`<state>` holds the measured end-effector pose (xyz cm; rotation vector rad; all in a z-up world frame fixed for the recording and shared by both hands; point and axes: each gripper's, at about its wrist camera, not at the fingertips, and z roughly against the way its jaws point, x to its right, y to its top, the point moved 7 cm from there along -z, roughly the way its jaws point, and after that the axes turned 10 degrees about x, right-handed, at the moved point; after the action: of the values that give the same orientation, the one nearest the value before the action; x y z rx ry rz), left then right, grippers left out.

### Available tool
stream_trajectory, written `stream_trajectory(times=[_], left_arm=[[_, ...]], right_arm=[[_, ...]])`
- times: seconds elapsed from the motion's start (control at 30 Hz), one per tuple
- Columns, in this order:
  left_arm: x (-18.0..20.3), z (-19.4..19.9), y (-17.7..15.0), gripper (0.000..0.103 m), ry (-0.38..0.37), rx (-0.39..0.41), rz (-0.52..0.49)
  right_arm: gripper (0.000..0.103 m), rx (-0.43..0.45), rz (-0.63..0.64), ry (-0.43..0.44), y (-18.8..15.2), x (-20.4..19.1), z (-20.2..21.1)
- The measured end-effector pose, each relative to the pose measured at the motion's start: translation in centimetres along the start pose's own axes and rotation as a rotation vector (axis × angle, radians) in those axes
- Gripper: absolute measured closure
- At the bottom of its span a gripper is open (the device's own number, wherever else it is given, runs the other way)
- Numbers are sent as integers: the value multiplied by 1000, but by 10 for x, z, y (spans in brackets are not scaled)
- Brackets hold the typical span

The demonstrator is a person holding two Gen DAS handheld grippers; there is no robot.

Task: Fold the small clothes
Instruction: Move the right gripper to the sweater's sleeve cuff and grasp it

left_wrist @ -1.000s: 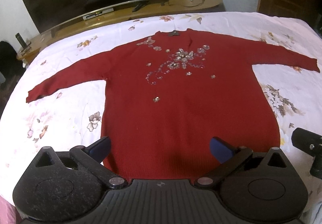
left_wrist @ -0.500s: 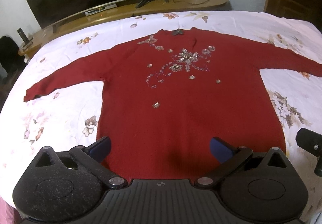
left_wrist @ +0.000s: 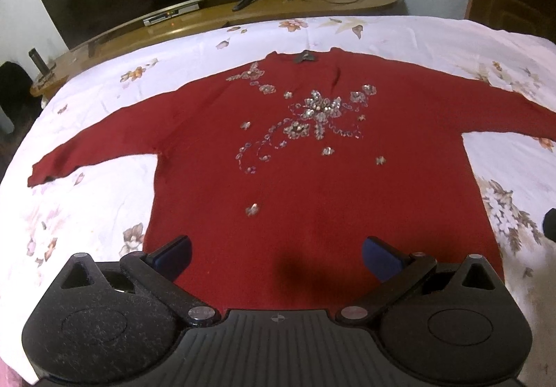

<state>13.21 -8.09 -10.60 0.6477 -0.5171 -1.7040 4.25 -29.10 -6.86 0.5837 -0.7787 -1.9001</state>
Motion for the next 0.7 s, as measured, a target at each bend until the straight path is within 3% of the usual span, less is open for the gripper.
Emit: stream_trajectory(times=[0.13,0.27,0.43,0.7], left_arm=[[8,-16,9,0,0,3,-1],[16,-36,17,0,1,0,1],[28,-63,28,0,18,2,0],[49,-102,46,0,26,1,3]], right_arm=[[2,17,-6,-10,8,12,-18],[12,37,-27,-18,17,28,-39],[21,16,-64,-45,23,57,-75],[27,0,-84,-98,31,101,-132]])
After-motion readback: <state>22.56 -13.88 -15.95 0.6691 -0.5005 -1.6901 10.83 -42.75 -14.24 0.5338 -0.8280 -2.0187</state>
